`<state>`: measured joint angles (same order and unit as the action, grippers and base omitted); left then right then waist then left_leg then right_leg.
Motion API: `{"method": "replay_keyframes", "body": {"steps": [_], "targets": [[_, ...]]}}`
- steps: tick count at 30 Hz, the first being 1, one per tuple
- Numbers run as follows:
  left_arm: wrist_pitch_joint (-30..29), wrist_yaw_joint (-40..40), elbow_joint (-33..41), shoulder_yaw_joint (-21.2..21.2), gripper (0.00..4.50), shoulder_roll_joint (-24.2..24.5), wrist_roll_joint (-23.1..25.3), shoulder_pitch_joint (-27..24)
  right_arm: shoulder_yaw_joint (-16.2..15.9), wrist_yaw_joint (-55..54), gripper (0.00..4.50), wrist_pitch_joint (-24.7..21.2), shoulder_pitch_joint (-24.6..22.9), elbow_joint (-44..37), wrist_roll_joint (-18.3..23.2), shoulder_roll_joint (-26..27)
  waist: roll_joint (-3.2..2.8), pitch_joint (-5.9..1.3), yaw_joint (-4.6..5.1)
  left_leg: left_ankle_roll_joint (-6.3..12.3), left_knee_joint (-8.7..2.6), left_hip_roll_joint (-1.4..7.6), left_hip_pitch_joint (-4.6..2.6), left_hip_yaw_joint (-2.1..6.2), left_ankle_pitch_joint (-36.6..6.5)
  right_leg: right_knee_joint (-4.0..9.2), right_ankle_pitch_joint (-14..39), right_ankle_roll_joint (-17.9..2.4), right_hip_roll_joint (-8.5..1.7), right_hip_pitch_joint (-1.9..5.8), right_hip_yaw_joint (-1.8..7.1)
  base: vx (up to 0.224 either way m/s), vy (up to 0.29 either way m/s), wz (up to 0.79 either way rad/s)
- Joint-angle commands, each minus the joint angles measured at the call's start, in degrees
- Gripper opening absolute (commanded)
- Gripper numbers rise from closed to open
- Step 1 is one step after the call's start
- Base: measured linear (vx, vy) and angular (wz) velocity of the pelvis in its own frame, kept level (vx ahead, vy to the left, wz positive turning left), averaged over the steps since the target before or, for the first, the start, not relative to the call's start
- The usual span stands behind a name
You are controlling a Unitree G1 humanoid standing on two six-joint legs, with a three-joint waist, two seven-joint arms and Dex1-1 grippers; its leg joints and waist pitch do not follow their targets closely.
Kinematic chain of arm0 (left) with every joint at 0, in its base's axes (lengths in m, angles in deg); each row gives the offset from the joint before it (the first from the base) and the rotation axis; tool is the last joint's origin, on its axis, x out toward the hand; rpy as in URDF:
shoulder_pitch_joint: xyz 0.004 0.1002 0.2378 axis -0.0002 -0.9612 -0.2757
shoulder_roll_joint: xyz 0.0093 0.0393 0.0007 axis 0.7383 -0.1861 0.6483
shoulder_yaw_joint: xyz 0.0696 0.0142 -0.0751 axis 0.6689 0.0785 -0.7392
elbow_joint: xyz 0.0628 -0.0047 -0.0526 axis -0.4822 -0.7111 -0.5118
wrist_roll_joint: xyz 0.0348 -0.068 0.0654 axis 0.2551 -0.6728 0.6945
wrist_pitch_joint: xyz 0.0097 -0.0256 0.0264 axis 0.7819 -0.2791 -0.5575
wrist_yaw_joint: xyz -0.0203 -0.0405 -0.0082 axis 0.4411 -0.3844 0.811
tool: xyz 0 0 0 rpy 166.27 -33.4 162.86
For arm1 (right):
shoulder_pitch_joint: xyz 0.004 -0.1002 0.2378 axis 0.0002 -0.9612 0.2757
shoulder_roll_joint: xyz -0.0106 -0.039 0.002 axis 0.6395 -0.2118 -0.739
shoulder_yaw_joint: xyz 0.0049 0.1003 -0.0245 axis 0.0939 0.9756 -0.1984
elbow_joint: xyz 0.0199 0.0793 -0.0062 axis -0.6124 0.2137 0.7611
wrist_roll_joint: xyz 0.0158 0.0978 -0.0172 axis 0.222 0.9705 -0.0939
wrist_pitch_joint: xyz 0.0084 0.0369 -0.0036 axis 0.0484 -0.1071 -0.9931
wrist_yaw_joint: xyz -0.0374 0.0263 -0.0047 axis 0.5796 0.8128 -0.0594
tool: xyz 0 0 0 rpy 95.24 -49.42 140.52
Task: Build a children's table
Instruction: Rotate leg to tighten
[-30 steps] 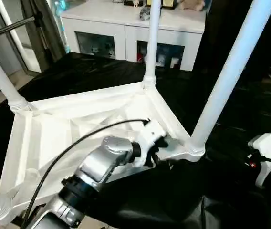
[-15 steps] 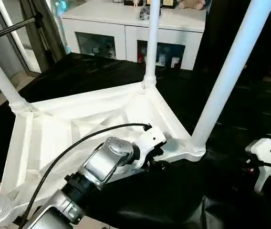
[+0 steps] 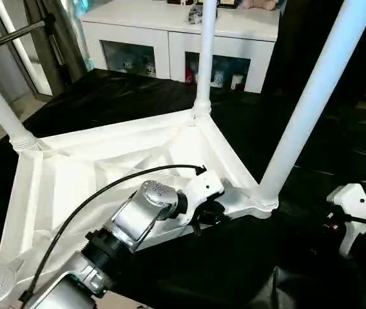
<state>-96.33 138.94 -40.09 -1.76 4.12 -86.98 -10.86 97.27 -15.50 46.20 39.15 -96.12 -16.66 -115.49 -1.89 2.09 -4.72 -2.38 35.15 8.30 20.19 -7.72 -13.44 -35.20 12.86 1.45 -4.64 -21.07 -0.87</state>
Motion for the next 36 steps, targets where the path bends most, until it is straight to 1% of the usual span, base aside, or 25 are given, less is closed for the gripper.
{"method": "replay_keyframes", "body": {"steps": [1,4,6,8,10,11,12,13,15,16,17,18,19,20,21,22,23,25,28,30,31,32,33,34,36], "targets": [[1.0,1.0,-1.6,0.7,0.86,1.5,2.0,0.7,-0.5,0.1,4.5,0.8,0.5,-0.2,-0.8,0.1,1.18,-2.16,0.1,5.14,-4.85,3.78,0.56,0.83,-5.3,4.41,4.5,-14.2,-3.59,2.3,1.76,0.0,0.0,0.0],[2.4,3.1,-2.0,1.7,0.64,2.5,2.7,0.7,-0.7,0.0,4.5,0.9,0.4,-0.4,-0.8,0.2,1.21,-2.11,0.21,5.1,-4.93,3.75,0.56,0.75,-5.5,4.44,4.9,-14.2,-3.59,2.35,1.75,0.0,0.0,0.0],[4.9,5.3,-2.2,2.4,0.41,3.8,3.2,0.8,-0.8,0.0,4.5,1.1,0.5,-0.3,-0.8,0.2,1.15,-2.1,0.46,4.84,-5.0,3.77,0.53,0.66,-6.1,4.51,5.3,-14.2,-3.62,2.37,1.79,0.0,0.0,0.0],[7.1,6.6,-2.0,2.3,0.31,4.8,3.0,0.7,-0.9,0.0,4.5,1.2,0.5,-0.4,-0.8,0.2,1.08,-2.02,0.53,4.69,-5.09,3.87,0.34,0.53,-6.8,4.67,6.3,-14.3,-3.56,2.14,1.78,0.0,0.0,0.0],[10.2,9.4,-0.7,0.4,0.22,6.9,1.3,0.5,-1.0,0.0,4.5,1.4,0.6,-0.3,-0.8,0.3,1.05,-2.0,0.49,4.43,-5.17,3.95,0.25,0.37,-7.4,4.72,7.3,-14.2,-3.56,2.05,1.82,0.0,0.0,0.0],[11.4,10.7,-0.1,-1.0,0.18,8.2,0.5,0.4,-1.3,-0.1,4.5,1.7,0.6,-0.3,-0.8,0.4,1.02,-1.96,0.39,3.83,-5.37,4.02,0.2,0.27,-8.4,4.74,8.9,-13.8,-3.57,1.9,1.78,0.0,0.0,0.0],[11.5,10.7,-0.1,-1.1,0.14,8.2,0.5,0.4,-1.3,-0.1,4.5,1.7,0.6,-0.3,-0.8,0.4,0.95,-1.96,0.44,3.61,-5.43,4.07,0.19,0.26,-8.5,4.69,9.0,-13.8,-3.54,1.87,1.77,0.0,0.0,0.0],[12.7,12.2,0.8,-2.3,0.09,10.7,0.1,0.2,-1.8,-0.1,4.5,1.8,0.7,-0.3,-0.9,0.7,0.85,-1.94,0.42,3.28,-5.49,4.15,0.13,0.28,-8.7,4.68,8.9,-13.8,-3.52,1.77,1.77,0.0,0.0,0.0],[13.4,13.3,1.6,-3.0,0.04,12.3,-0.1,-0.1,-2.3,-0.1,4.5,2.0,0.9,-0.3,-1.0,1.0,0.83,-2.08,0.48,3.12,-5.42,4.11,0.2,0.2,-7.4,4.3,6.5,-14.0,-3.43,1.79,1.73,0.0,0.0,0.0],[13.9,14.4,3.0,-4.3,0.04,15.0,-0.6,-0.8,-3.3,-0.2,4.5,2.1,1.3,-0.3,-1.2,1.6,1.09,-2.12,0.45,3.28,-5.35,4.11,0.19,0.18,-6.6,4.24,5.3,-14.1,-3.42,1.8,1.7,0.0,0.0,0.0],[14.0,14.9,3.8,-4.8,0.04,16.5,-0.8,-1.4,-4.0,-0.3,4.5,2.2,1.7,-0.3,-1.3,2.0,0.83,-2.64,0.39,4.01,-4.8,4.01,0.18,0.2,-2.3,3.3,-1.6,-15.0,-3.39,1.89,1.64,0.0,0.0,0.0],[14.1,15.2,4.2,-5.1,0.04,17.4,-0.9,-1.7,-4.4,-0.4,4.5,2.3,1.9,-0.3,-1.4,2.2,0.88,-2.9,0.56,4.94,-4.42,3.8,0.48,0.19,1.2,2.68,-7.1,-15.6,-3.17,2.01,1.52,0.0,0.0,0.0],[14.3,15.5,4.9,-5.3,0.04,18.5,-0.9,-2.3,-4.8,-0.2,4.5,2.3,2.3,-0.3,-1.3,2.6,0.88,-2.9,0.56,4.94,-4.42,3.8,0.48,0.19,1.2,2.68,-7.1,-15.6,-3.17,2.01,1.52,0.0,0.0,0.0],[14.5,15.7,5.2,-5.4,0.04,19.2,-0.8,-2.7,-5.1,-0.2,4.5,2.3,2.6,-0.2,-1.2,2.9,1.17,-3.01,0.5,6.2,-4.03,3.63,0.57,0.01,3.7,2.22,-11.2,-16.3,-3.1,1.94,1.48,0.0,0.0,0.0],[14.8,15.8,5.8,-5.7,0.04,20.0,-0.9,-3.5,-5.8,0.4,4.5,2.3,3.0,-0.1,-1.1,3.1,1.46,-3.1,0.48,7.4,-3.8,3.58,0.6,-0.14,5.3,2.1,-13.3,-16.9,-3.11,1.91,1.42,0.0,0.0,0.0],[14.8,15.8,5.8,-5.7,0.04,20.0,-0.9,-3.5,-5.8,0.4,4.5,2.3,3.0,-0.1,-1.1,3.1,1.29,-3.15,0.39,7.74,-3.72,3.61,0.73,-0.07,5.8,1.86,-13.9,-17.3,-3.21,2.01,1.39,0.0,0.0,0.0],[15.1,15.6,6.7,-6.6,0.04,20.8,-1.4,-5.2,-7.4,1.7,4.5,2.4,3.6,0.1,-1.1,3.2,1.25,-3.0,0.46,8.54,-3.7,3.65,0.9,-0.15,5.6,1.92,-13.4,-17.7,-3.28,1.94,1.32,0.0,0.0,0.0],[15.9,15.5,7.2,-7.5,0.04,20.6,-2.3,-6.8,-8.9,3.1,4.5,2.7,4.1,0.6,-1.6,3.0,1.32,-2.83,0.52,8.52,-3.85,3.78,0.81,-0.23,3.9,2.11,-10.8,-17.9,-3.36,1.87,1.31,0.0,0.0,0.0],[16.4,14.9,7.4,-8.4,0.04,19.9,-3.0,-8.0,-9.9,4.5,4.5,2.6,5.0,1.3,-1.6,2.6,1.37,-2.68,0.56,7.95,-4.03,3.95,0.71,-0.28,1.9,2.33,-7.6,-18.1,-3.4,1.86,1.36,0.0,0.0,0.0],[17.0,14.5,7.5,-9.0,0.04,19.2,-3.7,-9.0,-10.4,6.3,4.5,1.4,6.7,2.3,-0.4,2.3,1.26,-2.56,0.77,7.28,-4.2,4.09,0.66,-0.25,0.3,2.47,-5.5,-18.2,-3.47,1.83,1.4,0.0,0.0,0.0],[17.3,14.3,7.4,-9.0,0.04,19.0,-3.8,-9.3,-10.7,7.3,4.5,1.0,7.2,2.7,0.2,2.1,1.26,-2.56,0.77,7.28,-4.2,4.09,0.66,-0.25,0.3,2.47,-5.5,-18.2,-3.47,1.83,1.4,0.0,0.0,0.0],[17.4,14.2,7.3,-8.9,0.04,18.9,-3.7,-9.5,-11.0,8.2,4.5,0.7,7.6,3.0,0.5,1.8,1.07,-2.66,0.65,7.11,-4.05,4.04,0.51,-0.28,0.2,2.4,-6.0,-18.5,-3.44,1.81,1.45,0.0,0.0,0.0],[17.6,14.1,7.2,-8.8,0.04,18.9,-3.6,-9.6,-11.1,8.5,4.5,0.8,7.7,3.2,0.6,1.7,1.11,-2.61,0.62,7.14,-4.07,4.08,0.54,-0.28,0.4,2.42,-6.3,-18.4,-3.44,1.8,1.49,0.0,0.0,0.0],[17.7,14.1,7.1,-8.7,0.04,18.9,-3.6,-9.7,-11.2,8.8,4.5,0.8,7.7,3.3,0.7,1.6,0.78,-2.62,0.53,7.11,-4.02,4.04,0.53,-0.25,0.4,2.37,-6.5,-18.5,-3.45,1.78,1.5,0.0,0.0,0.0],[18.3,14.5,6.2,-9.2,0.04,18.2,-3.7,-9.8,-11.9,10.2,4.5,1.1,7.9,3.3,0.6,1.0,1.02,-2.67,0.49,6.89,-3.98,3.98,0.58,-0.34,0.0,2.43,-6.2,-18.2,-3.43,1.88,1.54,0.0,0.0,0.0]]}}
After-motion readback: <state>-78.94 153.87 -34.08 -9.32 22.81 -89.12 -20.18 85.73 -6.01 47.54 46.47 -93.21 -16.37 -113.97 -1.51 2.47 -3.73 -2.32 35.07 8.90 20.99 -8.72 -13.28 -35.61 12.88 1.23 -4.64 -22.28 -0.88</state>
